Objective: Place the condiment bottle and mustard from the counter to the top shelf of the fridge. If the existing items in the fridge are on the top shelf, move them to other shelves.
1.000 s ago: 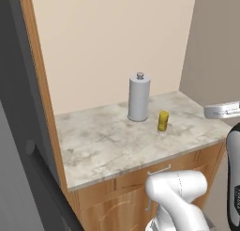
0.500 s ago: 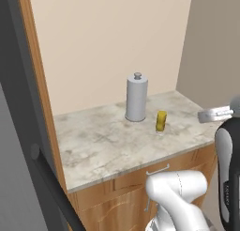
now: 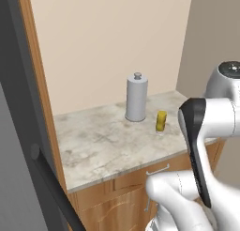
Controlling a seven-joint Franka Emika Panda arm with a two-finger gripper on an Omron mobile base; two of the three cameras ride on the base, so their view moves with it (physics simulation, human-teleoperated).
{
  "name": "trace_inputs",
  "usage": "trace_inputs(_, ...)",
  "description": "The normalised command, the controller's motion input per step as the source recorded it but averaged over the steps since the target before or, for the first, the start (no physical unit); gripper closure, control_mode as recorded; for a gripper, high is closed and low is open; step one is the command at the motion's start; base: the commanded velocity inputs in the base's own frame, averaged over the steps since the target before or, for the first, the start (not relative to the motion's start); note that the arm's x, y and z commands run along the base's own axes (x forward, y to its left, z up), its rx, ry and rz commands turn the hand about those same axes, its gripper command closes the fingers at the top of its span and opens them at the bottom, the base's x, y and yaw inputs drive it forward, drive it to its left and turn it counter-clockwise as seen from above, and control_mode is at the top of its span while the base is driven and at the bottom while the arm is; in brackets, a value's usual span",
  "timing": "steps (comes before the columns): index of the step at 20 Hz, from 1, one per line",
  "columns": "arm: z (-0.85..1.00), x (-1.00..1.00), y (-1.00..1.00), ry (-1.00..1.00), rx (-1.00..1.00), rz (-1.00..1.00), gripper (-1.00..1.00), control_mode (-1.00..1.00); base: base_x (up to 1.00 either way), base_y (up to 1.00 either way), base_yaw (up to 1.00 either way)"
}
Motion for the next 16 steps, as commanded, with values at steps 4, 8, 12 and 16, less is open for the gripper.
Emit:
trace_inputs(4, -0.39, 0.64, 0.03, 0.10, 0.00, -0.07, -1.00, -1.00, 0.00, 0.00, 0.00)
trace_inputs(8, -0.52, 0.74, 0.04, 0.00, 0.03, -0.16, -1.00, -1.00, 0.00, 0.00, 0.00)
trace_inputs(12, -0.52, 0.84, 0.05, -0.02, 0.05, -0.23, -1.00, -1.00, 0.00, 0.00, 0.00)
trace_inputs(16, -0.44, 0.77, 0.00, -0.05, 0.06, -0.25, -1.00, -1.00, 0.00, 0.00, 0.00)
